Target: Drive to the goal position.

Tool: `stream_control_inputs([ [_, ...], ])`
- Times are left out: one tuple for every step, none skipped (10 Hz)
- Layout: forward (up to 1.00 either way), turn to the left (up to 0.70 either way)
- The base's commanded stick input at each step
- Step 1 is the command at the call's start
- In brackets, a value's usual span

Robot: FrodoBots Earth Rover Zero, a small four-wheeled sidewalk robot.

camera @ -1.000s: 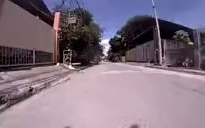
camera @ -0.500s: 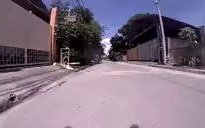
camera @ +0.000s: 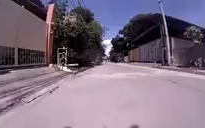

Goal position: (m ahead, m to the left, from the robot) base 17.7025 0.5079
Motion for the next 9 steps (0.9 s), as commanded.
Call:
stream_control_inputs([
  [1.00,0.00],
  [1.00,0.00],
  [1.00,0.00],
  [1.00,0.00],
  [1.00,0.00],
  [1.00,0.00],
  [1.00,-0.12],
  [1.00,-0.26],
  [1.00,-0.22],
])
